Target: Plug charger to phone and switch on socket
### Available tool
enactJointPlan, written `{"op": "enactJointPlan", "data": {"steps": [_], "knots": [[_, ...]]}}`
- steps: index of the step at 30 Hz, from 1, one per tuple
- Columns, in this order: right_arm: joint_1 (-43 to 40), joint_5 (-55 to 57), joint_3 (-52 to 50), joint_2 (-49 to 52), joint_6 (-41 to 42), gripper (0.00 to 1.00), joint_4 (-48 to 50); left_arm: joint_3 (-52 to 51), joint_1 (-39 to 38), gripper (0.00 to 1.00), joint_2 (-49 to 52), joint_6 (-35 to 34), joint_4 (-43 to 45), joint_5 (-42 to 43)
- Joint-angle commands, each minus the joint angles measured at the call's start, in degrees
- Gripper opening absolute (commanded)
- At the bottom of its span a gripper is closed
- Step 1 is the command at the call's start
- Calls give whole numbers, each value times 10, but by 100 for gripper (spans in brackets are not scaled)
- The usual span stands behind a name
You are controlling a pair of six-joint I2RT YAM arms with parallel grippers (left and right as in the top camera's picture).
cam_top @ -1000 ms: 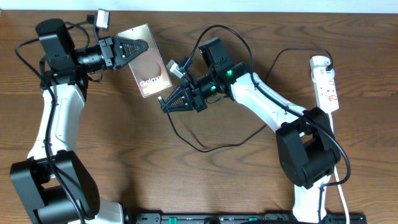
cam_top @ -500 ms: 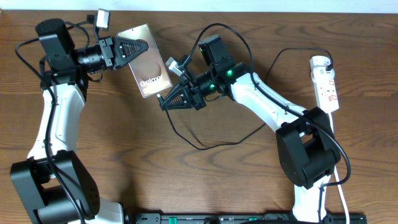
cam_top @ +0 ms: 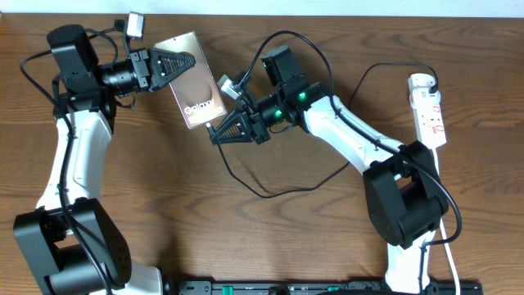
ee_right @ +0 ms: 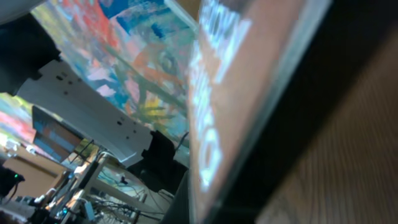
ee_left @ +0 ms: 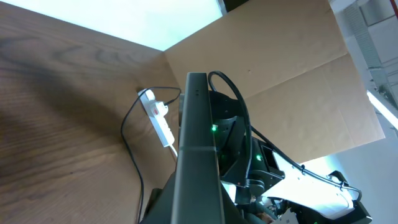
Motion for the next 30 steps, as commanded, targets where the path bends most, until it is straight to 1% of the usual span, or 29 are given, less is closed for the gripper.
{"op": "enactJointPlan", "data": {"steps": [1, 8, 30], "knots": [[-6, 7, 8, -1, 14, 1, 2, 1, -1, 7, -6, 8, 2, 23], [-6, -39, 8, -1, 11, 1, 15, 1, -1, 7, -6, 15, 3, 22], [-5, -48, 8, -1, 7, 1, 14, 1, 0, 7, -6, 23, 7, 9]]}}
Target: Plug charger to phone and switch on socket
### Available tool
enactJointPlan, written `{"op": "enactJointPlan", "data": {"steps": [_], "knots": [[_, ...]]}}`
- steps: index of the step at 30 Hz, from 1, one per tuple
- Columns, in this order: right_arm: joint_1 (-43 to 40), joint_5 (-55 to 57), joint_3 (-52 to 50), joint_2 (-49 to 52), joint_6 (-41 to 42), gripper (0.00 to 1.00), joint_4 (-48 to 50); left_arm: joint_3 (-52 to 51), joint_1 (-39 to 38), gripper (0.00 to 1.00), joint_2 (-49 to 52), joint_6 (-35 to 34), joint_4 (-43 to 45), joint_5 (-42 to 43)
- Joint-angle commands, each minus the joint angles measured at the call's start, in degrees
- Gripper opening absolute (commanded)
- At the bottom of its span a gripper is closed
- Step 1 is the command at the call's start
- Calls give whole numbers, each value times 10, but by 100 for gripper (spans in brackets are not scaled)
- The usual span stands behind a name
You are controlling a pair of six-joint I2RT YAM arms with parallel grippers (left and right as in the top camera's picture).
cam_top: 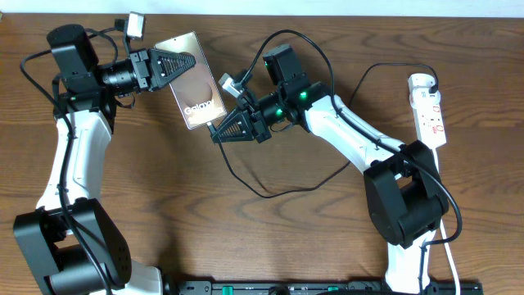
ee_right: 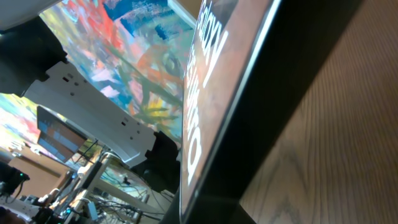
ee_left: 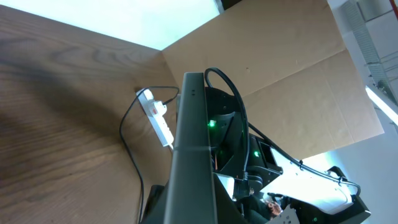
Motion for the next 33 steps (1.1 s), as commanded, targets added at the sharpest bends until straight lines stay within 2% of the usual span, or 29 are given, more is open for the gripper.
{"op": "enactJointPlan", "data": {"steps": [1, 33], "knots": [[-2, -33, 8, -1, -2, 1, 3, 1, 0, 7, -6, 14, 5, 3], [0, -17, 5, -1, -2, 1, 2, 1, 12, 7, -6, -1, 7, 3]]}}
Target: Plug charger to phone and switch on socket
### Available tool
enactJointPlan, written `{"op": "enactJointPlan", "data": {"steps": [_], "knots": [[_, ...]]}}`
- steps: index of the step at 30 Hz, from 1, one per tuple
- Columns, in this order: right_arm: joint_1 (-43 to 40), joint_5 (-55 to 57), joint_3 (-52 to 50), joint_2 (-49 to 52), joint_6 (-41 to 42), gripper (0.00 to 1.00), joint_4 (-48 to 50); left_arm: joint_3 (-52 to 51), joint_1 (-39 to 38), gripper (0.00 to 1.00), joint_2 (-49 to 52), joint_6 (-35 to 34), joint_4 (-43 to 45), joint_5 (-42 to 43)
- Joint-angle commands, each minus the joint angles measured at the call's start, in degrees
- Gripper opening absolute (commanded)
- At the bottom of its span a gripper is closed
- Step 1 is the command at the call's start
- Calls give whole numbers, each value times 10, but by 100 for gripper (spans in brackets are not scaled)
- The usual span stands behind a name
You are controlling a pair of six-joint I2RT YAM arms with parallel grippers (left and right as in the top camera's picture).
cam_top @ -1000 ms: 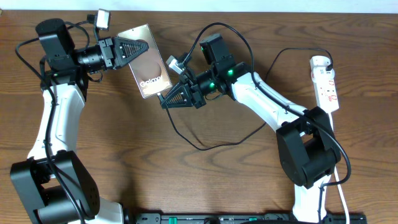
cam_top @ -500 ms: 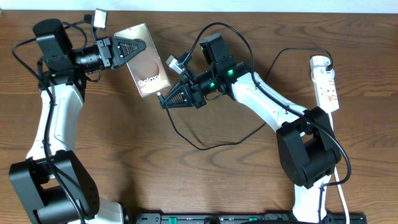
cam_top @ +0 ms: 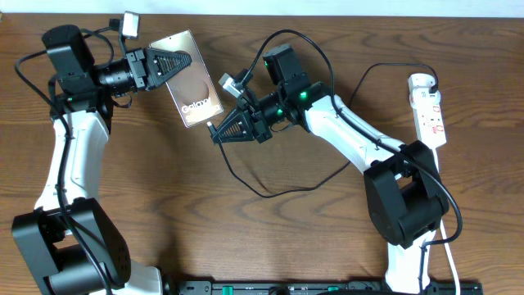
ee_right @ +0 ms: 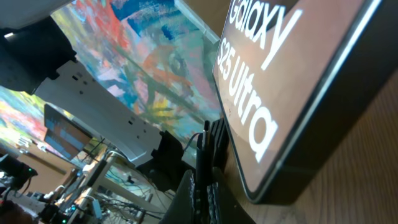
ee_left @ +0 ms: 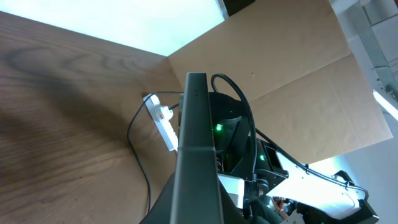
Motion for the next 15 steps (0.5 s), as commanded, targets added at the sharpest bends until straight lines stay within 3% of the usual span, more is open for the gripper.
{"op": "enactJointPlan", "data": {"steps": [1, 15], "knots": [[0, -3, 5, -1, -1, 1, 0, 1, 2, 8, -6, -5, 3, 12], [0, 6, 5, -1, -1, 1, -2, 1, 2, 7, -6, -13, 1, 12]]}}
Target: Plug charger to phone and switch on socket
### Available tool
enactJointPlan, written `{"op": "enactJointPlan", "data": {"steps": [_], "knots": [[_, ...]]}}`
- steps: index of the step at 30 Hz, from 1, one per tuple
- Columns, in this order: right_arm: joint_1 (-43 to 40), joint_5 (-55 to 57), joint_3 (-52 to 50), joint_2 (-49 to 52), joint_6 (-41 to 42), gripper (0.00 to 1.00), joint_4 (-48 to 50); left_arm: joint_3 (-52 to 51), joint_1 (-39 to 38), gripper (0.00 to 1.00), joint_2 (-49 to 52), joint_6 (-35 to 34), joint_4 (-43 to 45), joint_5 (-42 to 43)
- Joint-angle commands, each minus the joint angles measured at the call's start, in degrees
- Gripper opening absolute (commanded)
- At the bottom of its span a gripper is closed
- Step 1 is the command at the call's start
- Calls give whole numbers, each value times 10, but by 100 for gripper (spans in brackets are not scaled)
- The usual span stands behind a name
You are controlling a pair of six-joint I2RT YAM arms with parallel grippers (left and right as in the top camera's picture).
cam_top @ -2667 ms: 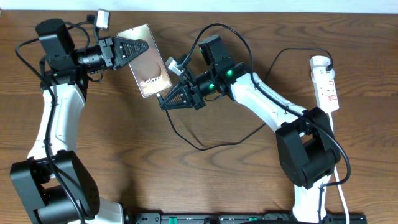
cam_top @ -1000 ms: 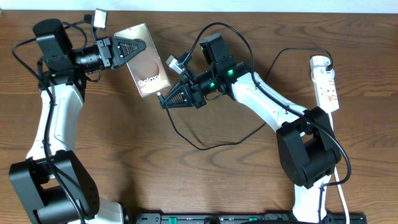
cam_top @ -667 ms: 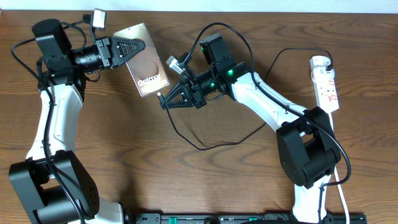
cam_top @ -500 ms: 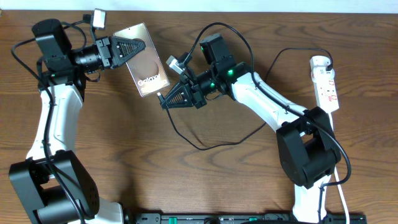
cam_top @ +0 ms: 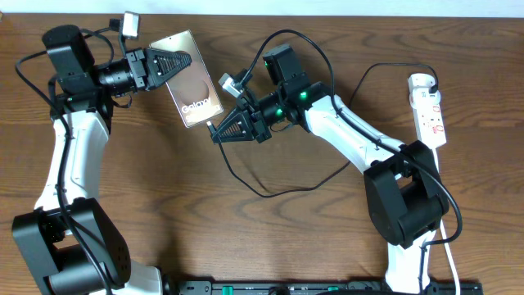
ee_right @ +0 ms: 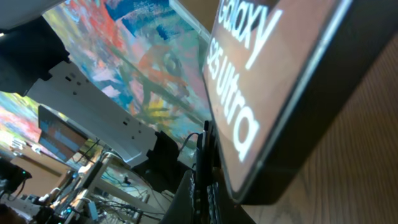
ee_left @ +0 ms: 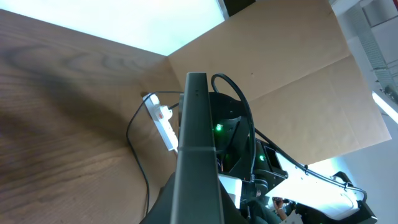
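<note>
The phone, lit with a "Galaxy" screen, is held tilted above the table by my left gripper, shut on its upper end; it fills the left wrist view edge-on. My right gripper is shut on the black charger plug, just at the phone's lower end. The black cable loops across the table to the white socket strip at the right edge. Whether the plug is in the port cannot be told.
A white adapter sits on the cable beside the right arm. A small white block hangs by the left arm's cable at the table's far edge. Cardboard panels stand beyond the table.
The phone's end sits slightly closer and steeper against the plug in the right wrist view. Both arms are otherwise where they were.
My left gripper held the phone tilted and my right gripper held the plug at its lower end throughout. The phone's end first filled the right wrist view, blurred. Then the phone shifted slightly left and up, and its screen text and the plug beside it came into view.
</note>
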Motion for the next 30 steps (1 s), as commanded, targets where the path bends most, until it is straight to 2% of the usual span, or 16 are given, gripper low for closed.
{"op": "enactJointPlan", "data": {"steps": [1, 30], "knots": [[0, -5, 5, -1, -1, 1, -1, 1, 2, 7, -6, -9, 2, 12], [0, 1, 5, -1, 1, 1, 0, 1, -7, 8, -6, -9, 0, 12]]}}
